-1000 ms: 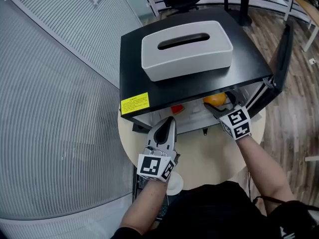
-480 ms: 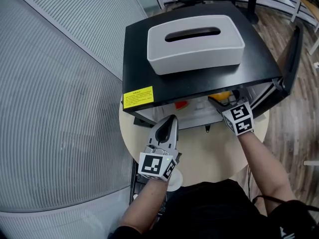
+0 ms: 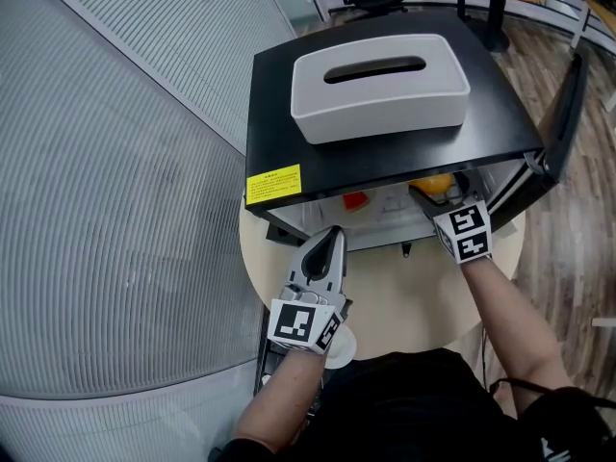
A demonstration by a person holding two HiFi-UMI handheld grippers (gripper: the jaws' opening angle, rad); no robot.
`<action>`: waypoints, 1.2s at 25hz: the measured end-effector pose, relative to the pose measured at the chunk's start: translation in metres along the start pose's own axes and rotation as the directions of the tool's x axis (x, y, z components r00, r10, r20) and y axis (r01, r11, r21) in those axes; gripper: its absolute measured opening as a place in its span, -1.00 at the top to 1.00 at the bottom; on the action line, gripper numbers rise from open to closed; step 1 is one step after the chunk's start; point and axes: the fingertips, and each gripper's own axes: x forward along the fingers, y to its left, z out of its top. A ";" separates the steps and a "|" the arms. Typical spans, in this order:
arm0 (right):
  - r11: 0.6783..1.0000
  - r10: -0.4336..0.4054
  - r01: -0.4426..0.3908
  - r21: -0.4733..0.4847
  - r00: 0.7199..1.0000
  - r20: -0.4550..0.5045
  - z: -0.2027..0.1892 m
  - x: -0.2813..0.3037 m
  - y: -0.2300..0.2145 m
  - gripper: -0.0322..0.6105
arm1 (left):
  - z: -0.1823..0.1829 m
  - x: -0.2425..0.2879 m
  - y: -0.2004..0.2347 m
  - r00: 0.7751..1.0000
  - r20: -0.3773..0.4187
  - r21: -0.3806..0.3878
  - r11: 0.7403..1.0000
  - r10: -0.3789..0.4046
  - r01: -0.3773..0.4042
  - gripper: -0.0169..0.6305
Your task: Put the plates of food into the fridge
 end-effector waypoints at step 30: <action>1.000 0.007 -0.004 -0.030 0.991 0.133 0.022 -0.111 0.102 -0.33 | 0.020 -0.121 0.010 0.999 0.026 0.047 0.998 -0.031 0.029 0.94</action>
